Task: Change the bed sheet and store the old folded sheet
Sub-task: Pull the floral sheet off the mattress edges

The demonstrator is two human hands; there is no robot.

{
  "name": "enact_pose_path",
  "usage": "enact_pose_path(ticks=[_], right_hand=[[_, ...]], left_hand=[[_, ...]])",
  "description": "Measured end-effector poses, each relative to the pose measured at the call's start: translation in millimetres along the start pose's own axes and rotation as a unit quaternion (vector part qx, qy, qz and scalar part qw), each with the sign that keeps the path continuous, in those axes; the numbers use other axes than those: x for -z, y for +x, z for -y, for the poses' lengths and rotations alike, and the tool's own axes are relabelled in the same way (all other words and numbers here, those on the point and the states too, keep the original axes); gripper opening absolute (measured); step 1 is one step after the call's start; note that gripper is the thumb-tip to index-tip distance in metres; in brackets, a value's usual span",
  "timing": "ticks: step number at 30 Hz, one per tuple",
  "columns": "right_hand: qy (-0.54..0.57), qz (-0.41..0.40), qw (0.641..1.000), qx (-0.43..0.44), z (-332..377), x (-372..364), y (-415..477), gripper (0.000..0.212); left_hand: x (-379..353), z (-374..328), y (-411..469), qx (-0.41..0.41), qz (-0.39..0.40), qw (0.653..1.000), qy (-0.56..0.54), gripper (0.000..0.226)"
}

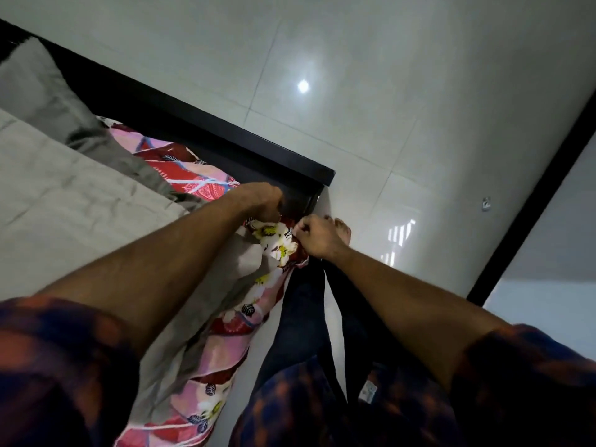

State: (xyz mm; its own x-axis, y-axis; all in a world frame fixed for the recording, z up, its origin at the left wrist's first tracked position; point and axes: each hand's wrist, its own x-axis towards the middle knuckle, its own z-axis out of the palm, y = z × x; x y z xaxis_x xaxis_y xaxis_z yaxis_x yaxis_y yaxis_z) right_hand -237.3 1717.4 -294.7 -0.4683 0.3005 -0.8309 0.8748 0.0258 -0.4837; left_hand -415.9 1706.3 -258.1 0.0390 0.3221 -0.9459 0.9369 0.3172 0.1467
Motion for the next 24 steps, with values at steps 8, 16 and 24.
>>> enact_pose_path(ticks=[8, 16, 24], right_hand=[[0.075, 0.107, 0.977, -0.169, -10, -16, 12, 0.052], [-0.015, -0.134, 0.991, 0.011, -26, -36, -8, 0.036], [0.188, -0.026, 0.963, 0.192, 3, -8, -70, 0.019]], left_hand=[[-15, -5, 30, 0.003, 0.095, 0.994, 0.051, 0.044], [-11, -9, 35, -0.033, 0.097, 0.994, 0.047, 0.048], [6, -24, -29, -0.131, 0.091, 0.985, 0.074, 0.038]])
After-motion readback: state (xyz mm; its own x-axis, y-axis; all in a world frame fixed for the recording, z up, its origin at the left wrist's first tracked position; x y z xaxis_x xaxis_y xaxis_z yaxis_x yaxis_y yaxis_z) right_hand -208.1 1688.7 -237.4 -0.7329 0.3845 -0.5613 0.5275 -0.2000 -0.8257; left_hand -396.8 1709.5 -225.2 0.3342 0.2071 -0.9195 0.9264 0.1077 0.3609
